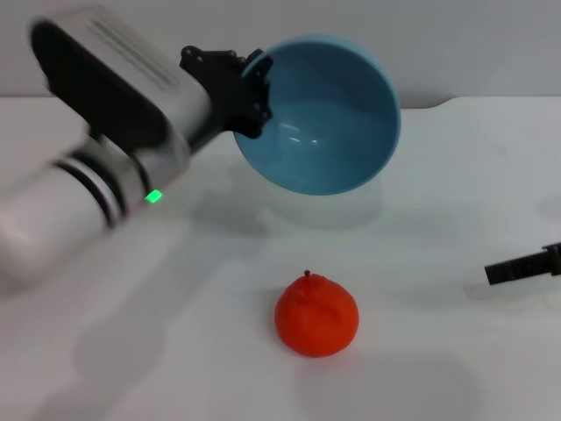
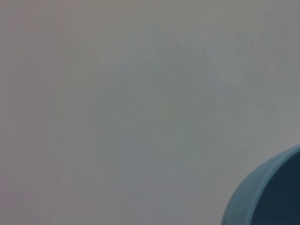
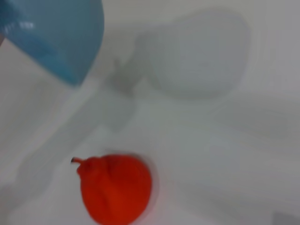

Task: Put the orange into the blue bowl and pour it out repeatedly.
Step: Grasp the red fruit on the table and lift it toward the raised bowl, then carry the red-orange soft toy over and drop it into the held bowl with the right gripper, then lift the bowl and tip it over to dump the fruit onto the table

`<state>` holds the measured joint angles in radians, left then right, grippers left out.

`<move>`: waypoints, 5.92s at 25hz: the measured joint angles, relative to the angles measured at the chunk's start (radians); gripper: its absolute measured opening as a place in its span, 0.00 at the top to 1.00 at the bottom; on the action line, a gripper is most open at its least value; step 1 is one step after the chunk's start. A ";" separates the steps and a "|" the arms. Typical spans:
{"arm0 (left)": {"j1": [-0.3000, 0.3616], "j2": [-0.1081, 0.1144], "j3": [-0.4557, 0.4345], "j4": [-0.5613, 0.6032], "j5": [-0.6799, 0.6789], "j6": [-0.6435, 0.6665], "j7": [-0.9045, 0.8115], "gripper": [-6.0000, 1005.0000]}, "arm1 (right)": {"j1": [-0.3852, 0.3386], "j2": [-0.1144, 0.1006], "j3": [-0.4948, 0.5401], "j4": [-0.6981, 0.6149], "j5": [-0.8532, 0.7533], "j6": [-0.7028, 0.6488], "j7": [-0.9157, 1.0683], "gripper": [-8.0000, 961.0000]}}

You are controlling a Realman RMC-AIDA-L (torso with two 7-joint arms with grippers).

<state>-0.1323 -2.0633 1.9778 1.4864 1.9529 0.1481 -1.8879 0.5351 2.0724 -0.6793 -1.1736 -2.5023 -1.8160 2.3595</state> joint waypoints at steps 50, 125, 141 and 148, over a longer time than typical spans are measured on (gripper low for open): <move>-0.316 0.009 -0.839 -0.129 0.542 1.442 -0.722 0.99 | 0.236 0.008 -0.541 0.704 0.506 0.577 -0.546 0.58; 0.062 0.002 0.130 0.065 0.700 -0.020 -0.364 0.99 | -0.188 -0.003 0.041 0.079 0.346 0.166 -0.297 0.49; -0.007 -0.009 0.471 -0.392 0.604 -1.049 0.122 0.99 | -0.182 -0.005 0.039 0.079 0.344 0.167 -0.300 0.48; 0.056 0.004 0.251 -0.038 0.205 -0.655 0.032 0.99 | -0.152 -0.004 0.040 0.149 0.405 0.167 -0.364 0.47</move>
<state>-0.0762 -2.0589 2.2293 1.4480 2.1582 -0.5065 -1.8563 0.3831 2.0681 -0.6389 -1.0250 -2.0973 -1.6491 1.9958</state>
